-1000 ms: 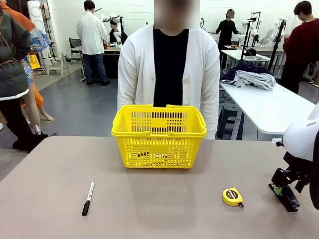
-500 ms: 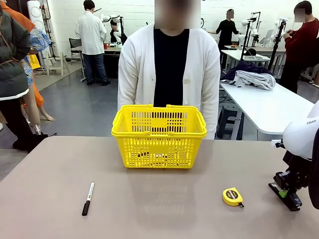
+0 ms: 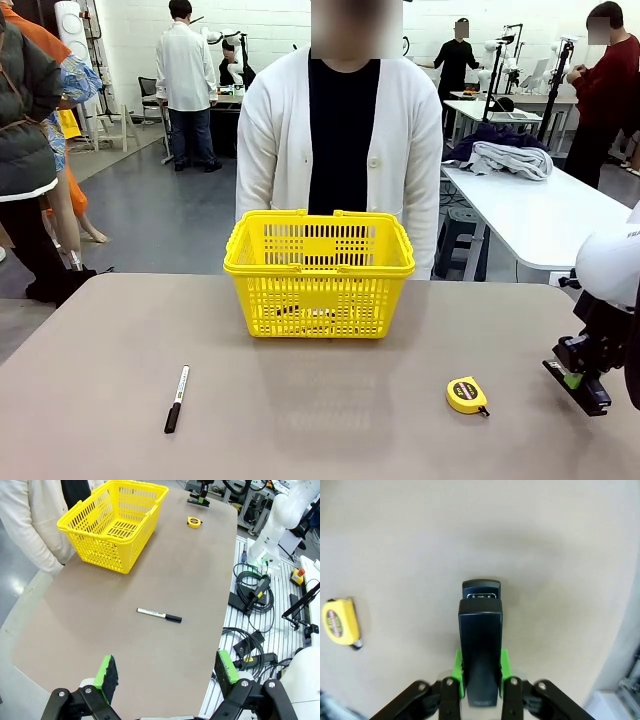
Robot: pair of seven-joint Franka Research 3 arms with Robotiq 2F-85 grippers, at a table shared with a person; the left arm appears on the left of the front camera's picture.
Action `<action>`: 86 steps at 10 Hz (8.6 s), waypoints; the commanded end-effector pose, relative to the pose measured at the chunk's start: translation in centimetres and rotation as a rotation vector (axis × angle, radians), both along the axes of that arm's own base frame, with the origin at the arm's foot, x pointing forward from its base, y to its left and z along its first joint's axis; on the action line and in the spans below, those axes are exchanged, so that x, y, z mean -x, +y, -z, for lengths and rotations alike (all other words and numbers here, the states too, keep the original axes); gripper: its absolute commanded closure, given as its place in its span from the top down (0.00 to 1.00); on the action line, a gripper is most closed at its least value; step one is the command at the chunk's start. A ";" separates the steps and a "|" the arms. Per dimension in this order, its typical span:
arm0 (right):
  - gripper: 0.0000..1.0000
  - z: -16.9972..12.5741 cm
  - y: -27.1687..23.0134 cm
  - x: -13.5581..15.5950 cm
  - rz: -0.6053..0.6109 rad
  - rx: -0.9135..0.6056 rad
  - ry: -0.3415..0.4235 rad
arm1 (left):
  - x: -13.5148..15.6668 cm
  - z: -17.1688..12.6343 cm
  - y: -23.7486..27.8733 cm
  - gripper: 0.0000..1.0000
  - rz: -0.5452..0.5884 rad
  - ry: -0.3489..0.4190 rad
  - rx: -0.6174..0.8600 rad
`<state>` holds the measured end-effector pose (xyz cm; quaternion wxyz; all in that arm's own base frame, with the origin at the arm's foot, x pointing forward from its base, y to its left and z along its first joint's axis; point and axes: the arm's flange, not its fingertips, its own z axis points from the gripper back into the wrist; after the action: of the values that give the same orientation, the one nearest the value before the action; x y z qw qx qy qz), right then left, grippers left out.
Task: Place the items the person wants into the basket.
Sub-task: Pick up the item the person points to and place it in the Market Basket.
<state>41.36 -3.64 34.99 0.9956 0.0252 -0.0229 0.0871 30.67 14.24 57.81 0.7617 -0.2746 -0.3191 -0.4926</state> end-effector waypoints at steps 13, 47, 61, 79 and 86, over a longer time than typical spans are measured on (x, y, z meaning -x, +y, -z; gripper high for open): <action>0.29 -26.4 5.3 2.2 -0.123 0.016 -0.106 | -0.1 0.0 0.1 1.00 0.014 -0.023 0.014; 0.32 -16.3 42.6 -21.8 -1.346 0.038 -0.020 | -0.1 0.0 0.1 1.00 0.014 -0.023 0.014; 1.00 -8.7 44.9 -24.3 -1.445 -0.035 0.119 | -0.1 0.0 0.1 1.00 0.014 -0.023 0.014; 1.00 -21.2 21.1 -1.0 -0.845 -0.047 0.019 | -0.1 0.0 0.1 1.00 0.014 -0.023 0.014; 1.00 -20.8 17.0 0.8 -0.793 -0.044 0.004 | -0.1 0.0 0.1 1.00 0.014 -0.023 0.014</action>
<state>40.51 13.00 55.62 0.8837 0.0542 -0.0162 0.4647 30.82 14.26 57.83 0.7606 -0.2748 -0.3207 -0.4931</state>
